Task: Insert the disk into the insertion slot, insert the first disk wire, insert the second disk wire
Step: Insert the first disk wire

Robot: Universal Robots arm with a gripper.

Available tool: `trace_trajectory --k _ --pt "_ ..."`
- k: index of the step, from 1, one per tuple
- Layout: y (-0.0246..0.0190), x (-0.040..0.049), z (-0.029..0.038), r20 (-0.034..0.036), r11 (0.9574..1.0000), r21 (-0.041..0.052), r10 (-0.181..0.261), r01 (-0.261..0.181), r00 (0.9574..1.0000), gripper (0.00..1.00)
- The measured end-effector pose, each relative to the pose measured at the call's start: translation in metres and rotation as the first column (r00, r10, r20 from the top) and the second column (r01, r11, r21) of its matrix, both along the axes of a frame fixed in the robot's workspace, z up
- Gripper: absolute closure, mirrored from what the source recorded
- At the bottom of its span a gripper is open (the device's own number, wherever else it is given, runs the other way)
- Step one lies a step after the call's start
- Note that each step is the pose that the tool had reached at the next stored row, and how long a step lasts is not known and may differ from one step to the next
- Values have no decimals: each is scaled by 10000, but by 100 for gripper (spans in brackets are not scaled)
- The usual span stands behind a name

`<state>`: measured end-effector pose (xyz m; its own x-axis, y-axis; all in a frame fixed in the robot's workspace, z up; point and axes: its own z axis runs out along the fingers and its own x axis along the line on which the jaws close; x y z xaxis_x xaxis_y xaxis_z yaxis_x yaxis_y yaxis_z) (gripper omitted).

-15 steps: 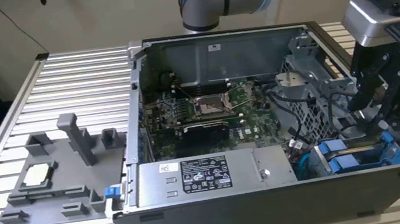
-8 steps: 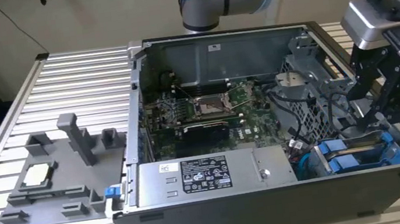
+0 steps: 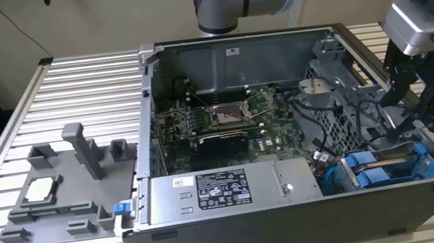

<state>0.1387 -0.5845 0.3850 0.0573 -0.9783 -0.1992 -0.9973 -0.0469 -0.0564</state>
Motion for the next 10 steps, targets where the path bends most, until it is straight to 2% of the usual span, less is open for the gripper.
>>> trace_trajectory --k 6,10 --pt "0 149 1 1 9998 182 112 -112 9999 53" --pt "0 224 0 2 9996 242 175 -175 9998 53"
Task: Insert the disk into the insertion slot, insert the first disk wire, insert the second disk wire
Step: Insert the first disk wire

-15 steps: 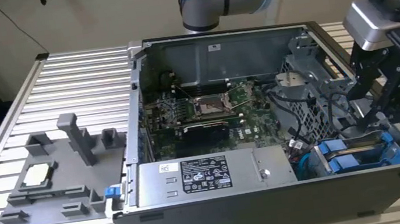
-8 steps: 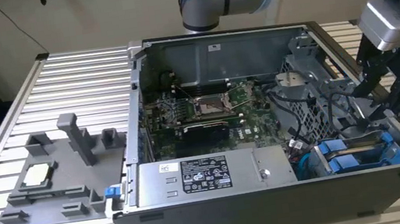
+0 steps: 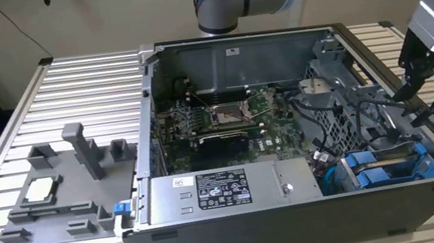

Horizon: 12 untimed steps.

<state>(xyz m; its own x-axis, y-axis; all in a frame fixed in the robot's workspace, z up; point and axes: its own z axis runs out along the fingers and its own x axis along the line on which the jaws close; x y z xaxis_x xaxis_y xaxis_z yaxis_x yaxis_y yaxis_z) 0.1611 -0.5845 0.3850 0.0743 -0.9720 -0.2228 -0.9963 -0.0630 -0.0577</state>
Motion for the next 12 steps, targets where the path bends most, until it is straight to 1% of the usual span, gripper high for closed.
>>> trace_trajectory --k 5,12 --pt "0 70 0 0 10000 28 84 -84 10000 53" --pt "0 77 0 1 9999 30 112 -112 9999 53"
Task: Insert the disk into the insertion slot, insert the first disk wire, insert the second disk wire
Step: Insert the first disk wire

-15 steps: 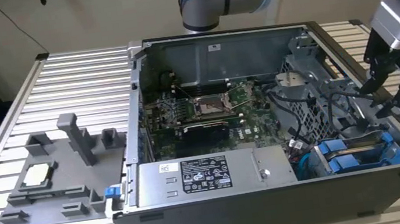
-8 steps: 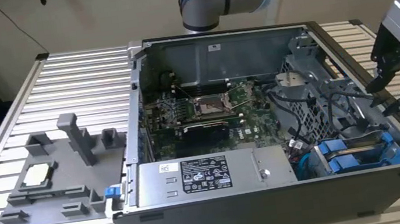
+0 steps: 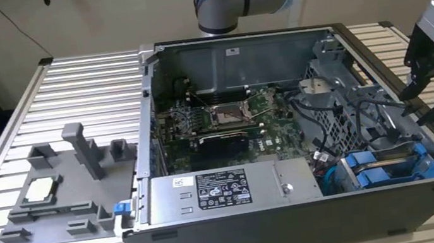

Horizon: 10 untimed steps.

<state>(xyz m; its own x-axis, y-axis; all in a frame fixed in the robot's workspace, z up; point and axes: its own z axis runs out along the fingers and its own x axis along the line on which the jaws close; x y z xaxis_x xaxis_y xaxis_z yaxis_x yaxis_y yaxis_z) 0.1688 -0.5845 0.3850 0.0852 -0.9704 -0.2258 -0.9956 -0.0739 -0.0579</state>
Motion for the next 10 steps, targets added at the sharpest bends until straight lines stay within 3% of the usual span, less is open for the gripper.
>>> trace_trajectory --k 2,8,10 --pt "0 0 0 0 10000 1 1 -1 10000 55" --pt "0 0 0 0 10000 2 3 -3 10000 80" --pt "0 0 0 0 10000 2 3 -3 10000 81"
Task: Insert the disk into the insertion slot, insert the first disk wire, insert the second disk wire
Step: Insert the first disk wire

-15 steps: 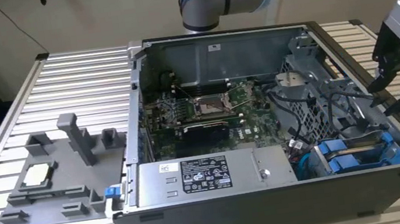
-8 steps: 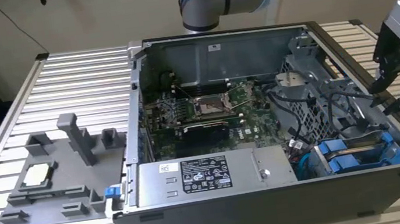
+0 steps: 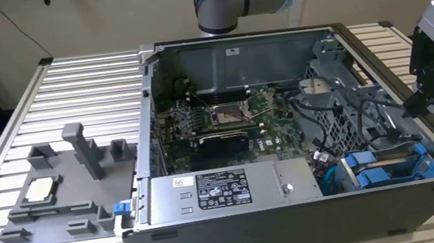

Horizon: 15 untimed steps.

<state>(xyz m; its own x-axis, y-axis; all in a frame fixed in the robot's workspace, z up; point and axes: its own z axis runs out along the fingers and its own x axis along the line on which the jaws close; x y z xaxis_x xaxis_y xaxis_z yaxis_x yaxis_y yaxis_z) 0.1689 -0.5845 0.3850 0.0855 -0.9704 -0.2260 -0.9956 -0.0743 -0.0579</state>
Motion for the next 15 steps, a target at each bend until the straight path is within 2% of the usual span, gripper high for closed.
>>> trace_trajectory --k 9,11,13,15 --pt "0 0 0 0 10000 2 4 -4 10000 81" --pt "-1 0 -1 -7 10000 -36 5 -5 10000 81" --pt "0 0 -3 -32 9997 -263 4 -5 10000 81" --pt "2 0 -4 -50 9984 -560 2 -5 10000 81"
